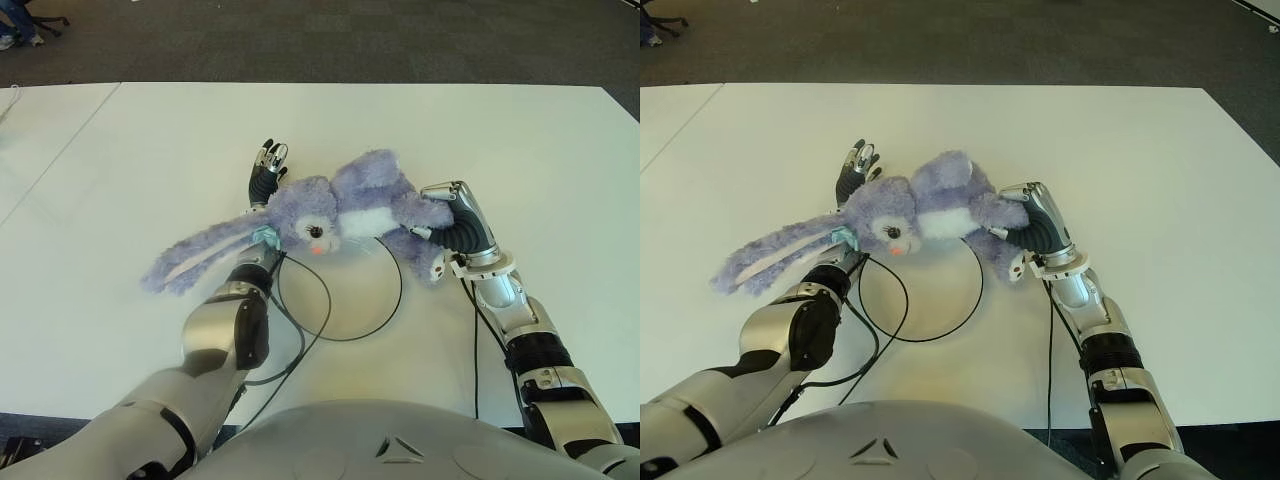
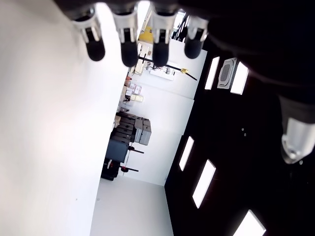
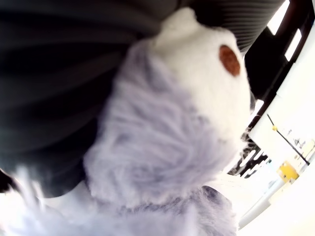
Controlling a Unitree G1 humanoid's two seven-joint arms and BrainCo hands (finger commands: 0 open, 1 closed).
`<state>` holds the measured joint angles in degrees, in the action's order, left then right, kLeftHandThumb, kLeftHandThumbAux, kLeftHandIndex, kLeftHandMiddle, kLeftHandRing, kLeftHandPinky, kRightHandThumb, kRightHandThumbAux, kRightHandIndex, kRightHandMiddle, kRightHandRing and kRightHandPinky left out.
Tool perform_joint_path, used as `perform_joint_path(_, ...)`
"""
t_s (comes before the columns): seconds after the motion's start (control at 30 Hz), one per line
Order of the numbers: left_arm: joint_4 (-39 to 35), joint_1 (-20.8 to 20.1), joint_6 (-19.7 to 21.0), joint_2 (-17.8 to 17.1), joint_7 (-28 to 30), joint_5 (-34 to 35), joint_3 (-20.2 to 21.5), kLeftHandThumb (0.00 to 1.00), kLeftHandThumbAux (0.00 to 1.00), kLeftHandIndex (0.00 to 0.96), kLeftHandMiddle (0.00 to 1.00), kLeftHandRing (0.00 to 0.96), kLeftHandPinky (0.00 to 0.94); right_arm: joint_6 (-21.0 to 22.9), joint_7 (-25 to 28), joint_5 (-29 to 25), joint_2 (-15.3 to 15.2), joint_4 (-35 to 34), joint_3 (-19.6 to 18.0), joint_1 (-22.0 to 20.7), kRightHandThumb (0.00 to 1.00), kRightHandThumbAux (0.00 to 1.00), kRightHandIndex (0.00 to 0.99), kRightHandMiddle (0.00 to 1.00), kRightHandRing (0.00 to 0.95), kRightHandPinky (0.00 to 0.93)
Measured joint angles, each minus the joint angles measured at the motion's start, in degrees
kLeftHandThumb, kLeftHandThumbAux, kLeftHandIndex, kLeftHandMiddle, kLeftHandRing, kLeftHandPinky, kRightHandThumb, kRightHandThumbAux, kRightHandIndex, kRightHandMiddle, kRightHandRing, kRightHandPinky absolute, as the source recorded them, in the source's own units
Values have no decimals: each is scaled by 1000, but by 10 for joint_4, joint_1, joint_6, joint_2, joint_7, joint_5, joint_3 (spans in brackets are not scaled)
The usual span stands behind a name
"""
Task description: Put the doll into the plate.
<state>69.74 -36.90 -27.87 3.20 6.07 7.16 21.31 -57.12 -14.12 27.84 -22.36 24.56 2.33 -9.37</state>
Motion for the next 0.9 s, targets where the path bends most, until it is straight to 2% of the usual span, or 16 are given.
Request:
perform_joint_path(0.33, 0, 0, 0, 0, 0, 0, 0, 0, 489, 0, 95, 91, 73, 1, 0, -1, 0, -1, 0, 0, 354, 780, 790, 892, 898, 888)
perform_joint_path(0.5, 0, 0, 0, 0, 0, 0, 0, 0, 488, 0, 96, 92, 77, 15, 14, -8, -3, -10, -1, -4, 341, 790, 785, 888, 893, 874)
perform_joint_path(0.7, 0, 0, 0, 0, 0, 0, 0, 0, 488, 1, 100, 96, 77, 52, 55, -33, -13, -103, -8, -6, 371, 778, 776, 881, 885, 874)
perform_joint_path(0.9, 0, 0, 0, 0, 0, 1, 1, 0, 486, 0, 91, 87, 65, 53, 82, -72, -14, -184, -8, -7, 427, 760, 771, 877, 872, 858)
